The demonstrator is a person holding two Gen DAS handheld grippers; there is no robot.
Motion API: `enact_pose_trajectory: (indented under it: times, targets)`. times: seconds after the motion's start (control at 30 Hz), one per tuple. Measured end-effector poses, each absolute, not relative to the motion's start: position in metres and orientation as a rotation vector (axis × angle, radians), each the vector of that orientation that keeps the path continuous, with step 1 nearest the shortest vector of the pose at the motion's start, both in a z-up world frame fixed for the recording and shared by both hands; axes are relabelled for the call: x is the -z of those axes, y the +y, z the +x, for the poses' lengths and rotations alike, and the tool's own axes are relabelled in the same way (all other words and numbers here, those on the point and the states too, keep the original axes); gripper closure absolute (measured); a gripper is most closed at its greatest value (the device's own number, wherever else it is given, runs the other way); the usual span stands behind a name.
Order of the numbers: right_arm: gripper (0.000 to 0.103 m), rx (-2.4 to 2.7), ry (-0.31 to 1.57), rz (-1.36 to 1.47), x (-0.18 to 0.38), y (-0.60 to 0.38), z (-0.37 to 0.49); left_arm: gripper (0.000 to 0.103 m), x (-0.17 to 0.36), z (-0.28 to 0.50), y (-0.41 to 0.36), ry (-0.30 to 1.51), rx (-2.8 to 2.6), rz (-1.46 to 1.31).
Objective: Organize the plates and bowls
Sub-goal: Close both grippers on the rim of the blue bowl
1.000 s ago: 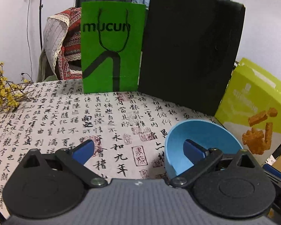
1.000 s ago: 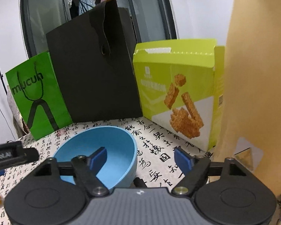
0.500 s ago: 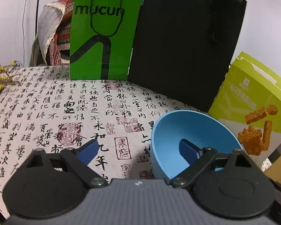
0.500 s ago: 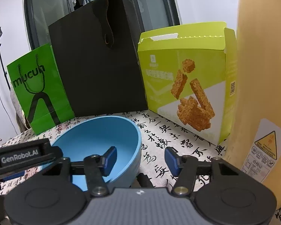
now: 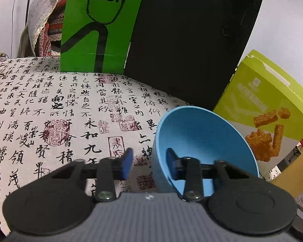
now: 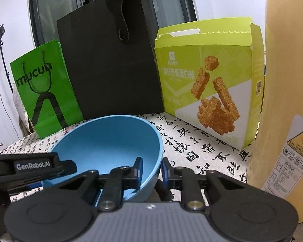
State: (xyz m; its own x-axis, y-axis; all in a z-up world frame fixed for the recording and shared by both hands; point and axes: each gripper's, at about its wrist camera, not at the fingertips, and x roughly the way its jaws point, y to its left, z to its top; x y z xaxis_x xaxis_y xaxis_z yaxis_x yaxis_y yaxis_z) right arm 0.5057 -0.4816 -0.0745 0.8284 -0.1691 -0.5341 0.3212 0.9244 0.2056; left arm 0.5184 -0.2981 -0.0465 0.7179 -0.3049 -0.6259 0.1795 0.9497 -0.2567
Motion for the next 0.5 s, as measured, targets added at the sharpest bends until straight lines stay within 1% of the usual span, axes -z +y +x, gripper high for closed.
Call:
enact_pose_trajectory:
  times: [0.07, 0.2, 0.5]
  targets:
    - [0.087, 0.268, 0.532, 0.289, 0.0754, -0.4807, 0.5046, 0.079, 0.0469, 0.5189, -0.2972, 0.723, 0.276, -0.188]
    - [0.091, 0.278, 0.527, 0.277, 0.0767, -0.4793, 0.5034, 0.081, 0.0481, 0.5189, -0.2977, 0.719, 0.28, -0.18]
    - [0.091, 0.266, 0.485, 0.277, 0.0791, -0.48, 0.4985, 0.082, 0.0478, 0.5165, -0.2996, 0.701, 0.293, -0.161]
